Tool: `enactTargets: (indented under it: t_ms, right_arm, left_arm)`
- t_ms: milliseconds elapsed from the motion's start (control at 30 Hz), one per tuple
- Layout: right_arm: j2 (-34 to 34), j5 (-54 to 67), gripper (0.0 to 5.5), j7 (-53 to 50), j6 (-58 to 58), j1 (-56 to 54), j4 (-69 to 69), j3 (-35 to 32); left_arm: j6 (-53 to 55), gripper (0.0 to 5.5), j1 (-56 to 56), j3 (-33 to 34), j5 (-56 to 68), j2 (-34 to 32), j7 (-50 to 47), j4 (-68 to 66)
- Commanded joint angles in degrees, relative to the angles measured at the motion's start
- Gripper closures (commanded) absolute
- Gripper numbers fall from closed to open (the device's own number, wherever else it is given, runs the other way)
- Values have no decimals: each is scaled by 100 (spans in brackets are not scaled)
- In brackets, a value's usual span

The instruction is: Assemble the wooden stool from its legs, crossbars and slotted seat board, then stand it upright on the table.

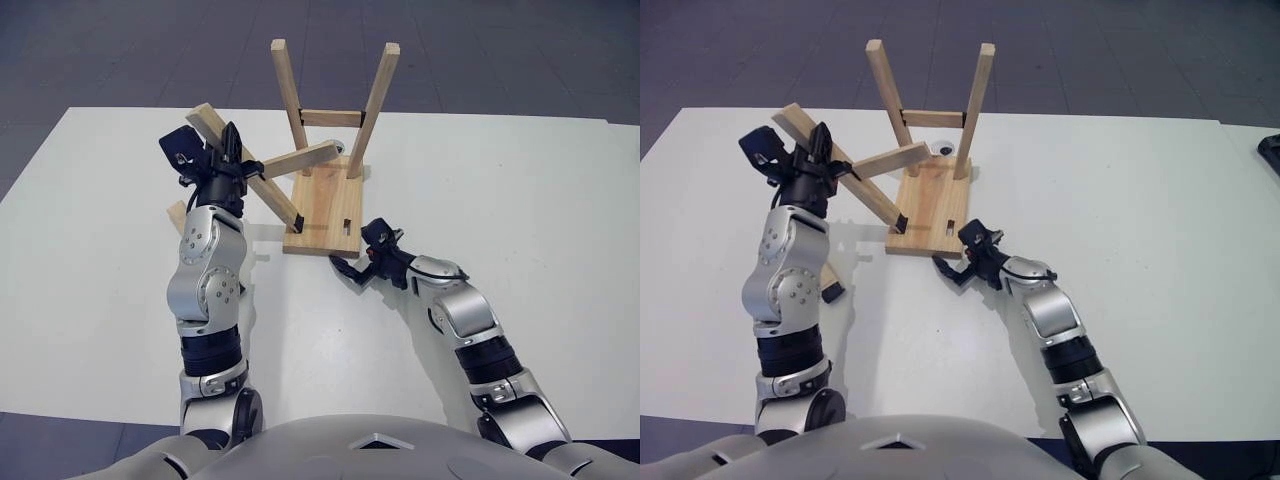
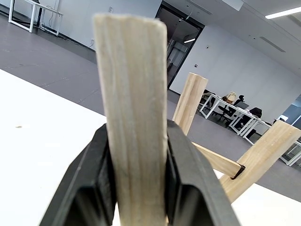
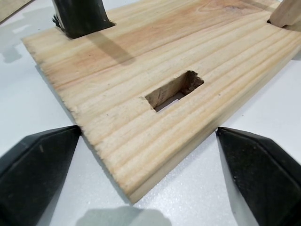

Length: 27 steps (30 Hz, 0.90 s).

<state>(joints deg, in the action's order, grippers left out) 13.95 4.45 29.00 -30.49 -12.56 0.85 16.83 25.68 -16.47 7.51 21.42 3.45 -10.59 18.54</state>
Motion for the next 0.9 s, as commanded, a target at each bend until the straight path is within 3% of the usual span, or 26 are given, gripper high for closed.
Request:
enactTargets:
  t_ms: [33,367,567,733,900]
  right_arm:
    - [23,-131,10,63,-204,200,122,275]
    - [32,-138,10,40,-267,269,29,292]
    - [177,-129,10,137,-392,313,-156,332]
    - [287,-126,10,183,-497,354,-289,369]
    - [332,-123,10,230,-594,315,-364,424]
  left_arm:
    - [303,446,204,-354,-209,-78,132,17]
    - [-78,446,455,-623,-512,-109,410,331]
    - [-273,446,1593,-1074,-997,-573,838,610]
    - [-213,446,2421,-1185,-1154,-929,1087,796]
    - [328,446,2313,-1015,-1066,-793,828,483]
